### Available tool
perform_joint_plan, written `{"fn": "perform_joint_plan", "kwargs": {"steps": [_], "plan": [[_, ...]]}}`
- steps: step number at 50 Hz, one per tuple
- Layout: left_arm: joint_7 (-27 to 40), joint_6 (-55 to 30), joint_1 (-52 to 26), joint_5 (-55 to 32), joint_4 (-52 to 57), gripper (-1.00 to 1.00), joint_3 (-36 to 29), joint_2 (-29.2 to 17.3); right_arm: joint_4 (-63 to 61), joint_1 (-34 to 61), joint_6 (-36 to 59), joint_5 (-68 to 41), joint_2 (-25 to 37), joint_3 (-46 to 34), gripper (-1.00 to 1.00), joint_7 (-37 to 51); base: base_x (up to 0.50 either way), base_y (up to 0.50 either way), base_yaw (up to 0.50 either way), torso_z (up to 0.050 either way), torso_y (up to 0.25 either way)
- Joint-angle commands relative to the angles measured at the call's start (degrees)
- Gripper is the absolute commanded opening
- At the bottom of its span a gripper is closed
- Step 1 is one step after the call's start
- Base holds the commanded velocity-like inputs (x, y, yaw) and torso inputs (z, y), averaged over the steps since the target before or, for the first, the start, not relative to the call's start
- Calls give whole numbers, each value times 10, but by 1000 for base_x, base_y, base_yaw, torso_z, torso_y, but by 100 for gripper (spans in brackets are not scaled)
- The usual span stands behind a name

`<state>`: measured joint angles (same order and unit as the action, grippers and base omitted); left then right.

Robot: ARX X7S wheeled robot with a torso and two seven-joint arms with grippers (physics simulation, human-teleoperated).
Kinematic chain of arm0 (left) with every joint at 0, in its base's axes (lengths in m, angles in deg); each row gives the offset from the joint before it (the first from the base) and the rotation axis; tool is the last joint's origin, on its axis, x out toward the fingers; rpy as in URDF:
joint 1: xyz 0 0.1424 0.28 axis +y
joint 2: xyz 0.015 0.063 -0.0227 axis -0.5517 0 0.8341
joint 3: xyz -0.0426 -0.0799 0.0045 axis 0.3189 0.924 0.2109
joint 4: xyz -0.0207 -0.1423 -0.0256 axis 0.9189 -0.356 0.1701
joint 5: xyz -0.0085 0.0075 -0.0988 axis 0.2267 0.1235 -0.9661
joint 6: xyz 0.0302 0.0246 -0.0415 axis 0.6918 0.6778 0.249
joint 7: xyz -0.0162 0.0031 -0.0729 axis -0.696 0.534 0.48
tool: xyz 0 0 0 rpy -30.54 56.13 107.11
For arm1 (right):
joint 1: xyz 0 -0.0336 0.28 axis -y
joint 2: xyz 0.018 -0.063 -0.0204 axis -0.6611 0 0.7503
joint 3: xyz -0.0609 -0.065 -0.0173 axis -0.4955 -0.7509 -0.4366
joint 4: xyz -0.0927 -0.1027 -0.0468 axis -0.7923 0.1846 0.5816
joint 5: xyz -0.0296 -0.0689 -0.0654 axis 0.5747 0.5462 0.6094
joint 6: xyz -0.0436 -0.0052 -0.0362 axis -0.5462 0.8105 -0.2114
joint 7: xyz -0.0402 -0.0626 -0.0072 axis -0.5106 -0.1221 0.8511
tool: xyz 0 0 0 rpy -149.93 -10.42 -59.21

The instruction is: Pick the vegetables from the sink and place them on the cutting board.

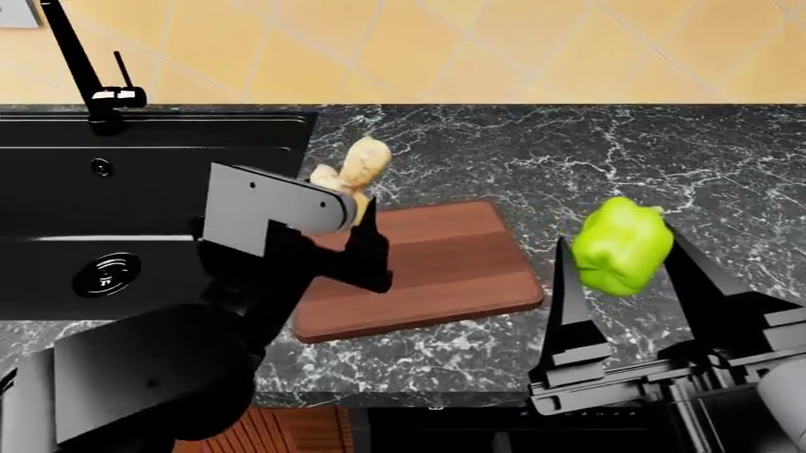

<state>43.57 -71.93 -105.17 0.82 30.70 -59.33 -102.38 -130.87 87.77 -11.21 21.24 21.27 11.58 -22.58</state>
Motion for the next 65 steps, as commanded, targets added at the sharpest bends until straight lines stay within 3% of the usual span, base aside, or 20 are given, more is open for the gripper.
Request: {"fn": "perform_joint_plan", "kwargs": {"steps": [1,15,44,45,65], "plan": [[-2,-23,-24,-30,-63,-100,-11,24,-4,2,-2,10,4,3,-100,5,0,0,0,0,0],[-5,-25,-22,-14,-120,-100,-21,32,2,3,-8,8,3,1,-100,3,0,0,0,0,1],[-33,-19,-7,-3,-127,-100,-39,28,5,6,-11,2,0,-1,-100,4,0,0,0,1,0],[-34,-18,-7,-2,-127,100,-39,28,5,6,-12,2,1,-1,-100,3,0,0,0,0,0],[-35,-11,-5,-3,-116,100,-36,23,7,3,-22,4,2,-2,-100,2,0,0,0,0,0]]}}
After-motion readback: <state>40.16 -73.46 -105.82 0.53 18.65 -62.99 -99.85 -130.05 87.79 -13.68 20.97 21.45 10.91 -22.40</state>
